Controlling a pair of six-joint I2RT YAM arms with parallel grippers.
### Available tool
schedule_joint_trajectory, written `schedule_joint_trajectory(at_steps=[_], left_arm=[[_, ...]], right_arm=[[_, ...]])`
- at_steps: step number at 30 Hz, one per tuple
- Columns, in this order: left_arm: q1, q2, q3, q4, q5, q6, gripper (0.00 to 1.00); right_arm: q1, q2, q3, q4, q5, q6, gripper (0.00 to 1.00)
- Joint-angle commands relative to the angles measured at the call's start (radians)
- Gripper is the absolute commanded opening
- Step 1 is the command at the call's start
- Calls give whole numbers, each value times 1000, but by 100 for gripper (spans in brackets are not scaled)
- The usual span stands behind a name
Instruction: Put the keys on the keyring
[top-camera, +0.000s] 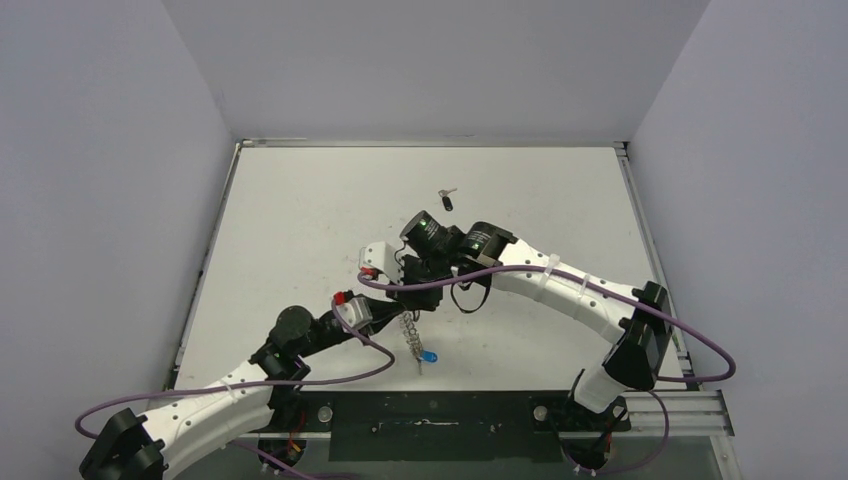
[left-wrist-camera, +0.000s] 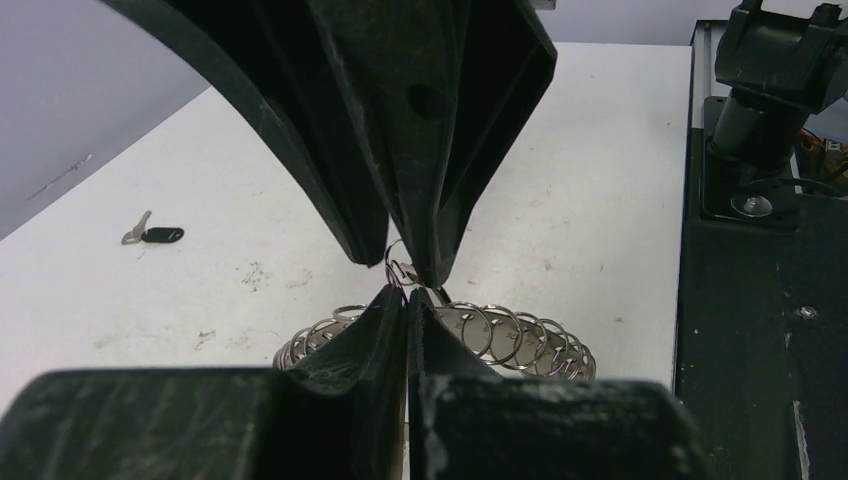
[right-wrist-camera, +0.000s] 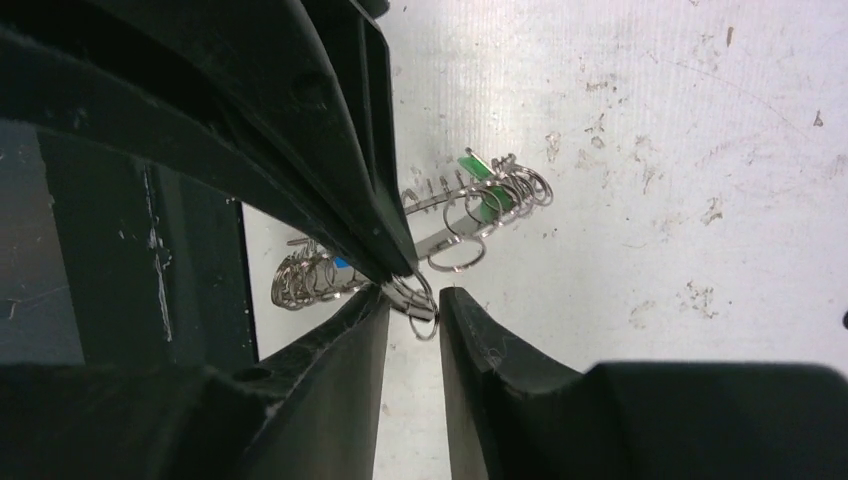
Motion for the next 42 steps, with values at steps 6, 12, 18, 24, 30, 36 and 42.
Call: schedule_joint_trajectory(at_steps=[6,12,18,24,30,36,42], left_arm=[[-3,-14,-67,237,-24,-43,0],[-2,11,-97,376,-9,-42,0],[-2,18,-103,416,33,-43,0],[-2,-4,-102,394,40,-49,0],[-3,-20,-102,374,40,-52,0],[-3,-24,-99,374,39,-50,0],[-3,-24,-99,374,34,-50,0]], right_arm=[[-148,-271,-299,457,-330,11,43],[-179,-361,-471,628,-452,-47,43],[-190,-366,-568,769,-533,-59,40],[-197,-327,-576,804,-544,-65,36],[-197,-325,-593,886,-565,-42,35],[-197,-290,-582,831,-608,-94,24],[-205,-280,-587,791,-636,-142,13]])
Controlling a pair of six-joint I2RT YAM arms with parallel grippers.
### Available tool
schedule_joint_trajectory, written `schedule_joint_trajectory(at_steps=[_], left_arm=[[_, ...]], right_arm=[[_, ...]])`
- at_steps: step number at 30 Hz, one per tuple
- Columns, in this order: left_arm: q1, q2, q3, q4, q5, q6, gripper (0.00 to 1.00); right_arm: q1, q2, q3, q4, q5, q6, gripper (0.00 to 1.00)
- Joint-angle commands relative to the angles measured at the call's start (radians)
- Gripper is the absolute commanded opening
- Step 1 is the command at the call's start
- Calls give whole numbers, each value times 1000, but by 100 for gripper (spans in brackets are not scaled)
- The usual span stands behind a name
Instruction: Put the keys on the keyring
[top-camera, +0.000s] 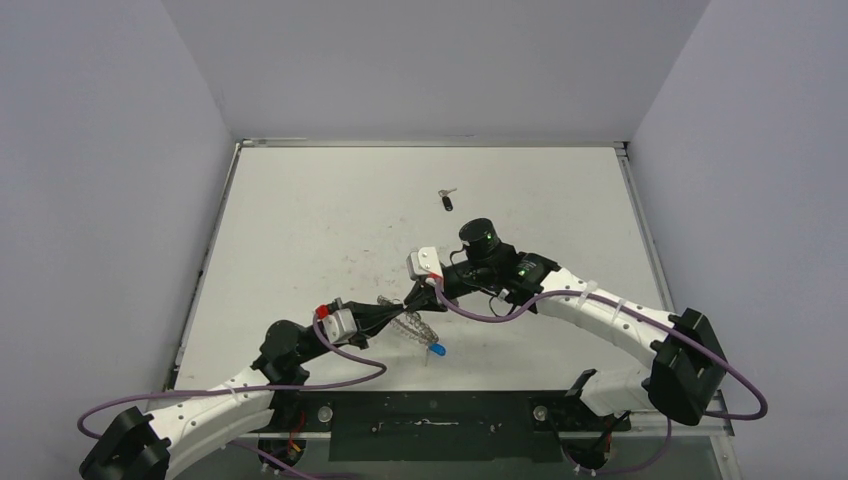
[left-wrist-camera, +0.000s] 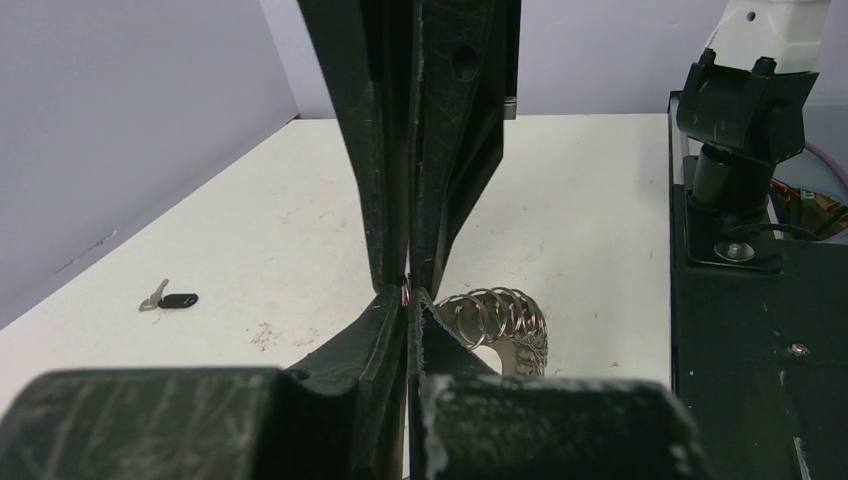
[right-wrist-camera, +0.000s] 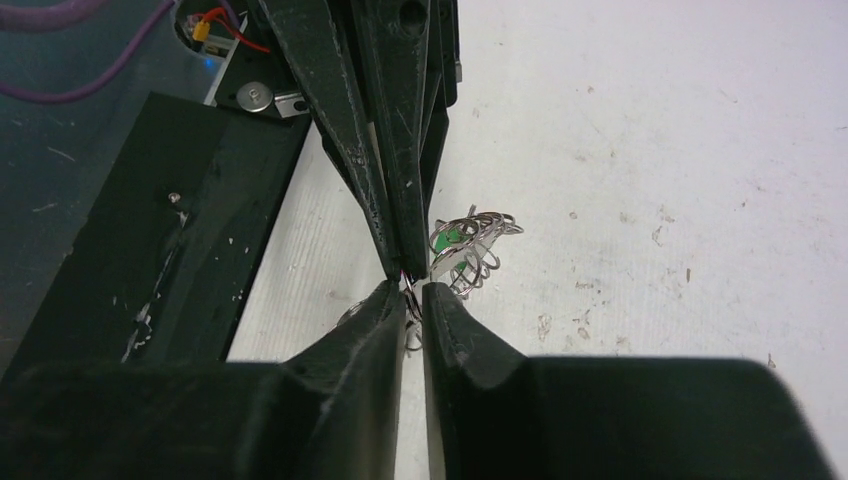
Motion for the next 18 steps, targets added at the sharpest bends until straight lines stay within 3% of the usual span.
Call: schedule_joint_trajectory(at_steps=[1,3,12,16,18], left_arm=[[-2,-15,16,86,10,-8,0],[-3,-16,18,84,6,-8,0],[-2,-49,22,35,-51,-21,0],[-2,-124,64,-165,-99,-2,23],[-2,-157,95,-276,-115,17,29]], right_arm=[[-10,10,1,18,-69,-57,7],[-12,18,9,9,-78,-61,0],[-11,30,98,-125,31,-9,0],[-4,63,217,-339,115,-14,0],[5,85,271,-433,170,-17,0]])
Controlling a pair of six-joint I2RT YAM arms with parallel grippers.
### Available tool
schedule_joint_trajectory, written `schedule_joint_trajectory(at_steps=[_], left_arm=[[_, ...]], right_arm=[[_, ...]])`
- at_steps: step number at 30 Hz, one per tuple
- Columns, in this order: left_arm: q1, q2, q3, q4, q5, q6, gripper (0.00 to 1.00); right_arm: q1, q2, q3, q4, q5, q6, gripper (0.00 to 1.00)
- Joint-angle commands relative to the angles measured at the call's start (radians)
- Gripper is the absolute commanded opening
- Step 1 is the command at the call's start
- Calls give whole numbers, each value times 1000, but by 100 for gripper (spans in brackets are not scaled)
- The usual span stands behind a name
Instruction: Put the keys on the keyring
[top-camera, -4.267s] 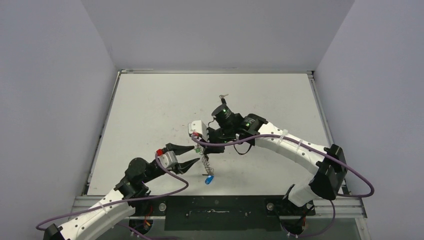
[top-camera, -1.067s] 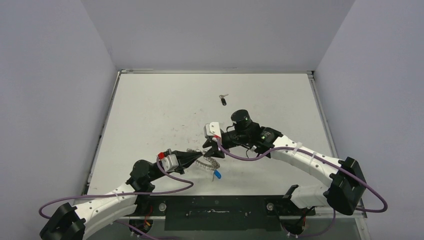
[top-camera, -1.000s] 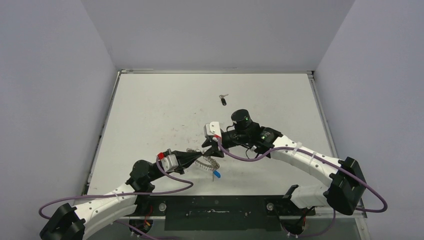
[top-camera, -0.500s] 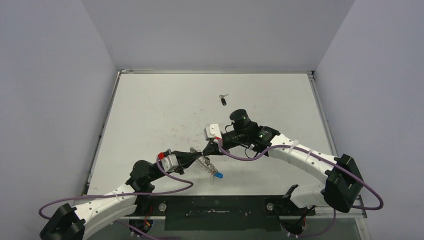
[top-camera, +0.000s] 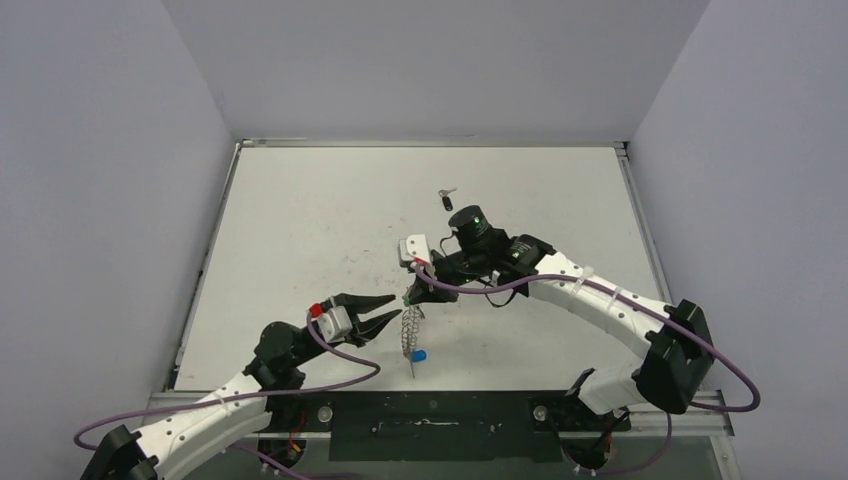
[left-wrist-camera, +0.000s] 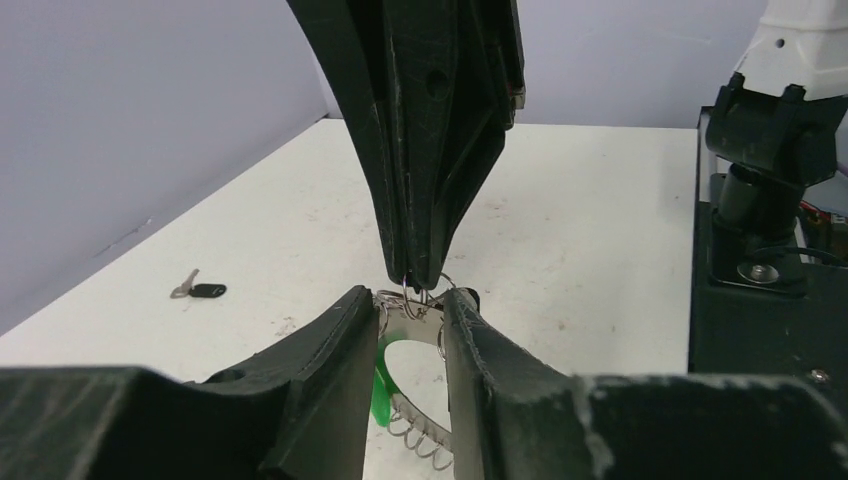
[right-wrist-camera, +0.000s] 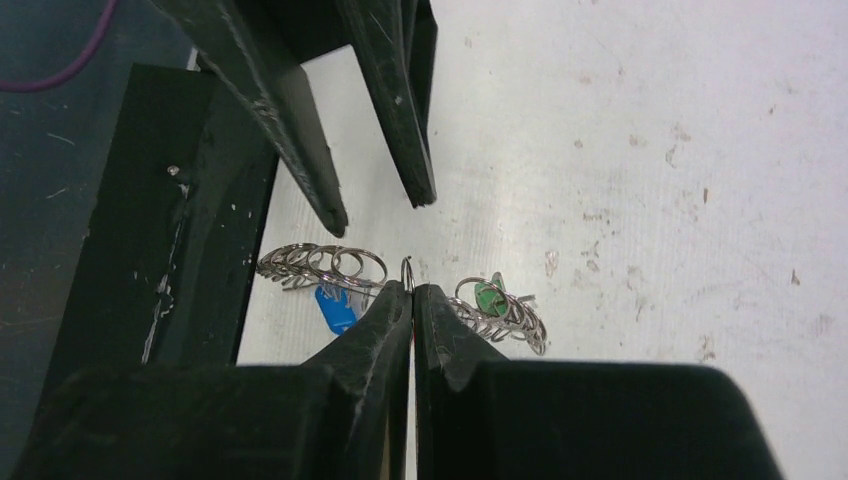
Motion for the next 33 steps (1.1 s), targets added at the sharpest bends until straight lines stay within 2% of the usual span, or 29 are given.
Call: schedule_joint_trajectory(at_steps=[1,3,6,14,18,25,33], left_arm=[[-2,-69,98,-213,-62,23,32],[-2,-86,116,-274,-75,32,39],[-2,-88,137,-322,-77,35,44],[-1,10,195,-391,3,68,44],[-1,84,192,-310,39,54,43],[-1,219,163,-75,51,5,37],[1,300,162,37,64,-9,31]], right_arm=[[17,38,153,-237,127,-4,0],[34,65,206,-323,187,-3,0],[63,106,292,-441,278,0,0],[123,203,493,-640,499,74,0],[140,237,554,-680,555,122,0],[151,266,598,-701,525,150,0],[154,288,604,-698,475,151,0]])
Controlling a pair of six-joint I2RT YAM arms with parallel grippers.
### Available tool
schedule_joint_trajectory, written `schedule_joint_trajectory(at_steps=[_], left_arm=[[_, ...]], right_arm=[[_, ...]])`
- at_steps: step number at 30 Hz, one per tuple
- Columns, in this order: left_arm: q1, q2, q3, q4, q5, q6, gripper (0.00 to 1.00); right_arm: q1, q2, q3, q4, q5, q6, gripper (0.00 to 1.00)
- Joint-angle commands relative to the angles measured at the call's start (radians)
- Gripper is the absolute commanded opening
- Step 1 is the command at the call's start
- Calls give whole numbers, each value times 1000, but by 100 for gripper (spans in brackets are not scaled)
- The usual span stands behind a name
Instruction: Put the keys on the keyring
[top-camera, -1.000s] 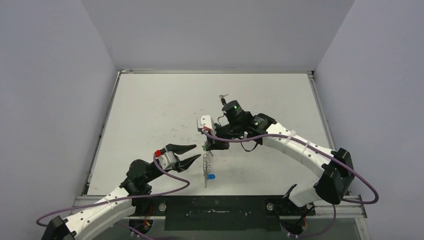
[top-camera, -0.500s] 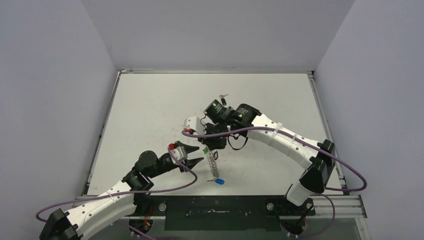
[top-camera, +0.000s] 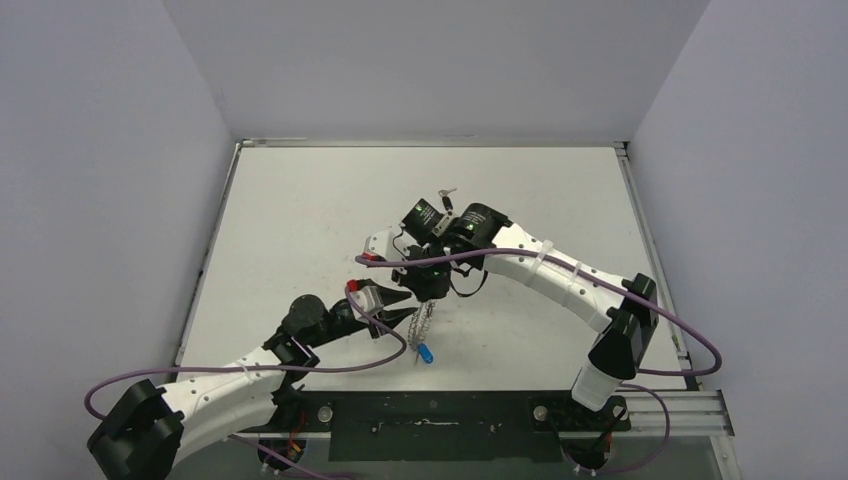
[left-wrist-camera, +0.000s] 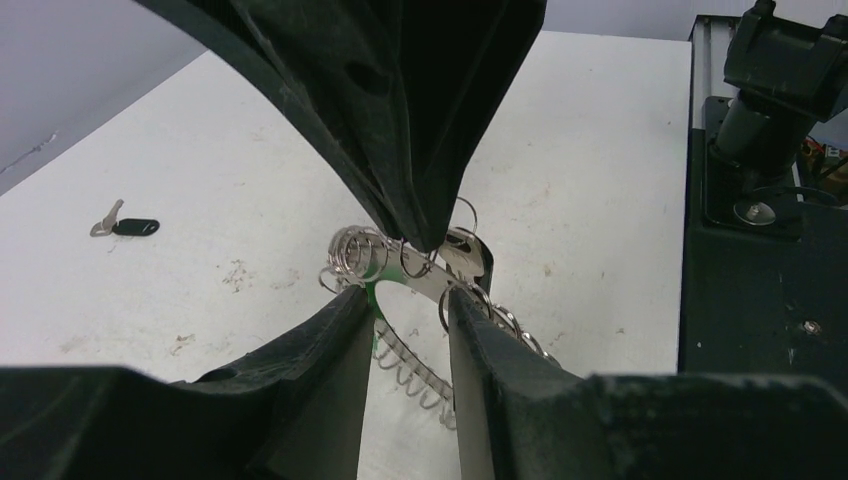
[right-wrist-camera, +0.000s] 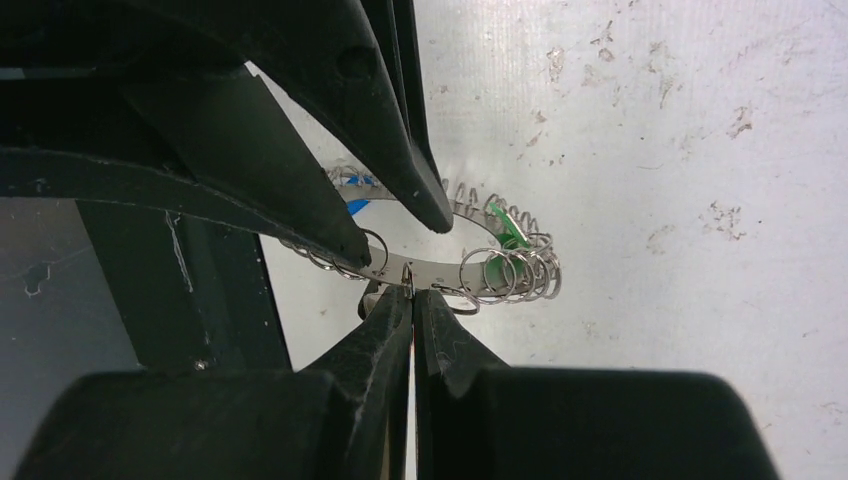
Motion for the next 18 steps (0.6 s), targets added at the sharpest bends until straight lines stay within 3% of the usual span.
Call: schedule_joint_trajectory(at_steps=[1,11,18], left_arm=[[0,16,15,137,26,-21,30],[1,39,20,153,59,-16,25],[1,75,23,176,68,-5,4]], right_arm=[[7,1,47,5,-36,13,0],[7,10,47,12,-64,5,0],[8,4,43,13,-70,1,0]])
